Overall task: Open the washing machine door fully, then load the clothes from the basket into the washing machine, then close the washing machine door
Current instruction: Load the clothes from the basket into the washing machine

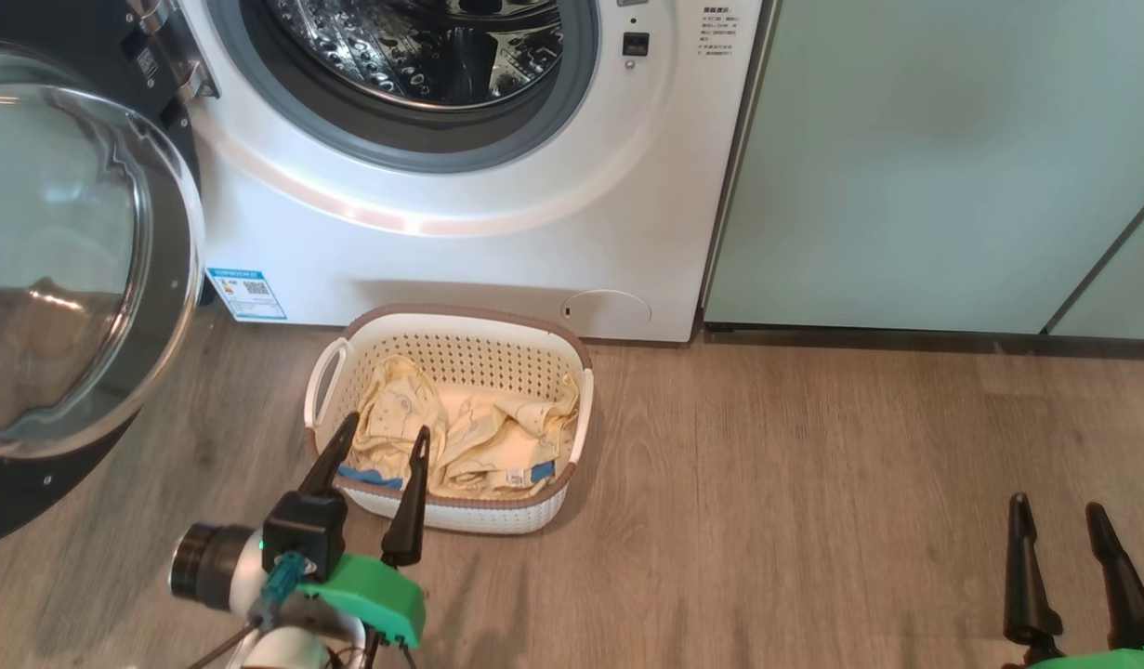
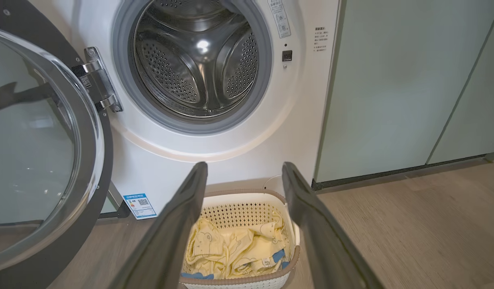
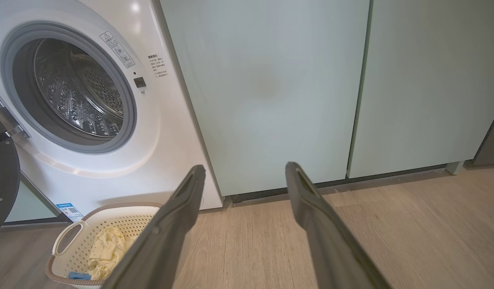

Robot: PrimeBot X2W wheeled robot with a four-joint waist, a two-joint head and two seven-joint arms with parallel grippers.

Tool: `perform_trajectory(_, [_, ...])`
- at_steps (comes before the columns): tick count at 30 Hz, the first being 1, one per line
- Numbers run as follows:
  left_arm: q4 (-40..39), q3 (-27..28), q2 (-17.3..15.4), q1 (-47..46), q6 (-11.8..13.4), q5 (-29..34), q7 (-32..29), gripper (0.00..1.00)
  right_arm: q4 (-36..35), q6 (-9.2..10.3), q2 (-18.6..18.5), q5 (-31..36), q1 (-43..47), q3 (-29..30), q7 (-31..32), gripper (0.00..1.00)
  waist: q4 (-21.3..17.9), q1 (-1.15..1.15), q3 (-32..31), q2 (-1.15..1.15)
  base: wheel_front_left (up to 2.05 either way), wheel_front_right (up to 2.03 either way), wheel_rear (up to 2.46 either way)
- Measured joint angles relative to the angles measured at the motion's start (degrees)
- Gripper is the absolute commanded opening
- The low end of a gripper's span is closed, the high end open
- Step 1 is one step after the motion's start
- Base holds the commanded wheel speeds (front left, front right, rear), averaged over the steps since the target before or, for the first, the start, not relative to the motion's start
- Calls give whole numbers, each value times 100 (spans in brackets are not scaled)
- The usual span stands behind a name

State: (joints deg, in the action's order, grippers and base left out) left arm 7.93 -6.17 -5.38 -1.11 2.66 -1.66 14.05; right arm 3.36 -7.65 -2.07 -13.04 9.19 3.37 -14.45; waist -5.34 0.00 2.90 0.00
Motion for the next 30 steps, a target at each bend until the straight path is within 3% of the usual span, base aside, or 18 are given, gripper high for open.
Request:
perform_trajectory(8, [-142,-29,-52,2,36,-43,9,100,-7,0,1,-16,0,-5,0,100,-28,-1,-8,0,86,-86,0])
perform_trajectory(22, [-157,-97,-55,-14,88,-129,18,100,-25,0,5,-60,-29,-13,0,100,-10,1,109,0,181,-181,0])
perform_trajectory(30, [-154,-138,-60,-27,88,-130,19,100,-19,0,7,-110,-66,-23,0,100,-2,-1,126,0,76,-76,0])
